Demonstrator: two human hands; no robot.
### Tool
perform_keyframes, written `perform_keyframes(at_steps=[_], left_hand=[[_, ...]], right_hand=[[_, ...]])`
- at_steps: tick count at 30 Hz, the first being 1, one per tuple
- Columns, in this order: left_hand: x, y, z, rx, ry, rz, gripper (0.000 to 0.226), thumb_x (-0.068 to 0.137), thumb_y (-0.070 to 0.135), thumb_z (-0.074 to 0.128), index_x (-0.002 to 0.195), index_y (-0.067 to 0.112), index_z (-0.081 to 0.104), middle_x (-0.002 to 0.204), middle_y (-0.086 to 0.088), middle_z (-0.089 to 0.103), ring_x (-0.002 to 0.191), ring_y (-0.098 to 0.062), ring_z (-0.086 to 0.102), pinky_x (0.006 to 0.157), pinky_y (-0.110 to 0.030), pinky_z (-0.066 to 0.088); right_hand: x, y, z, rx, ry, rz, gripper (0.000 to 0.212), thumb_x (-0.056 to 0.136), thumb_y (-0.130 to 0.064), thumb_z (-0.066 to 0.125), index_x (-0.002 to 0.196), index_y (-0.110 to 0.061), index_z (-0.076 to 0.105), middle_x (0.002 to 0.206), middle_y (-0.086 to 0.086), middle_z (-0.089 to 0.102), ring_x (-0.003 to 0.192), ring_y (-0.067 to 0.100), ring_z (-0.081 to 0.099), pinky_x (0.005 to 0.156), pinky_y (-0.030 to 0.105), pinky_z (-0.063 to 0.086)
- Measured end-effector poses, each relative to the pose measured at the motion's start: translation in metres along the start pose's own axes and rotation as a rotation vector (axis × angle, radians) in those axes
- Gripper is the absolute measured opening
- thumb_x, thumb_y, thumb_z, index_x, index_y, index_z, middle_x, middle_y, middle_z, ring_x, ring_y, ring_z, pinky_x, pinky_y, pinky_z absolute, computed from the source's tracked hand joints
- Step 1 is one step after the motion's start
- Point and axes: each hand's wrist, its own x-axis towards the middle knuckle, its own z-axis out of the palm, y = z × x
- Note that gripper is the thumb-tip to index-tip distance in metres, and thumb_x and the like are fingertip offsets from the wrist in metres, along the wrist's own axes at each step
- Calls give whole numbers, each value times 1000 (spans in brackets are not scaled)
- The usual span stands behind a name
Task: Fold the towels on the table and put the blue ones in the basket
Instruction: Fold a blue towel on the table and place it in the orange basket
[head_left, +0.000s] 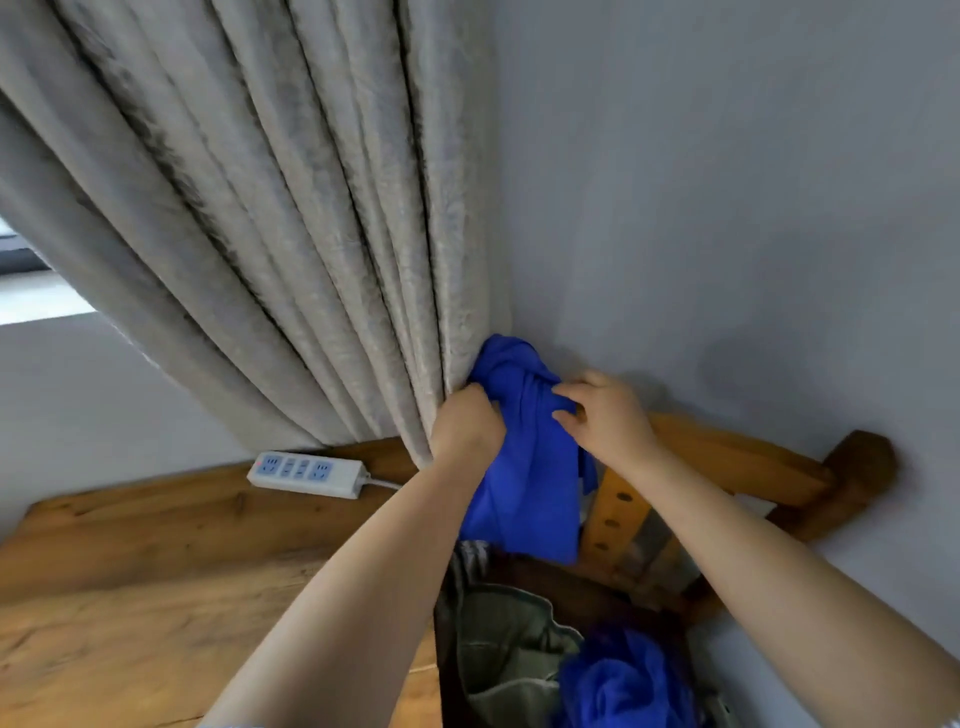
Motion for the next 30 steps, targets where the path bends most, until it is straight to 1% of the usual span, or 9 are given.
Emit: perform_keyframes(at_steps=[3,6,8,10,12,16,23,25,30], left_hand=[[4,-6,5,-157,51,-36,23,95,15,38,79,7,50,99,-15,61,89,-26,55,65,-24,34],[5,-15,2,-310,64,-51,29,94,15,41,66,15,45,71,0,53,77,-20,50,54,-24,31],[0,-19,-3,-330,62,-43,31,94,15,42,63,18,41,64,4,45,75,-19,49,58,-24,34],[-9,-21,-7,-350,67,-26,20,95,15,42,76,13,50,70,2,50,77,-18,49,66,-24,36],[-18,-23,-13,-385,86,-8,16,95,16,41,93,10,56,78,0,54,77,-16,49,64,-23,35],[-41,-34,-28,-431,125,-19,15,97,17,38,85,14,46,65,8,44,59,-5,40,47,-19,25],[-121,-78,-77,-466,266,27,12,95,16,41,88,13,49,69,7,46,68,-15,45,48,-21,29],[-157,-99,-94,-476,306,17,12,95,16,42,89,9,51,69,6,46,67,-16,46,48,-27,25],[-240,-164,-138,-405,450,-3,20,93,14,45,101,2,58,97,-11,63,88,-23,54,64,-18,29]], right_hand=[[1,4,4,85,99,-32,28,82,-9,64,109,0,66,105,16,63,96,29,60,81,23,39],[-3,2,4,109,166,-122,18,78,0,66,95,6,70,92,21,67,87,34,64,78,30,45],[-5,-1,2,120,196,-141,15,78,3,66,91,7,70,88,22,68,83,35,64,75,31,46],[-8,-4,-1,138,207,-110,15,80,1,64,93,7,69,89,22,67,83,34,63,75,27,43],[-12,-4,-6,154,218,-68,15,81,1,63,93,8,69,89,24,66,83,35,62,74,26,41],[-33,-13,-13,132,260,-13,15,81,1,63,91,9,69,89,27,65,85,38,61,70,23,34],[-91,-83,-32,133,357,-122,13,80,0,65,90,7,69,89,23,66,83,34,62,65,13,30],[-115,-115,-35,149,368,-162,12,80,0,65,90,6,69,86,22,66,81,33,61,65,12,29],[-171,-203,-29,153,341,-313,10,77,4,66,84,7,70,76,26,65,73,36,61,61,20,28]])
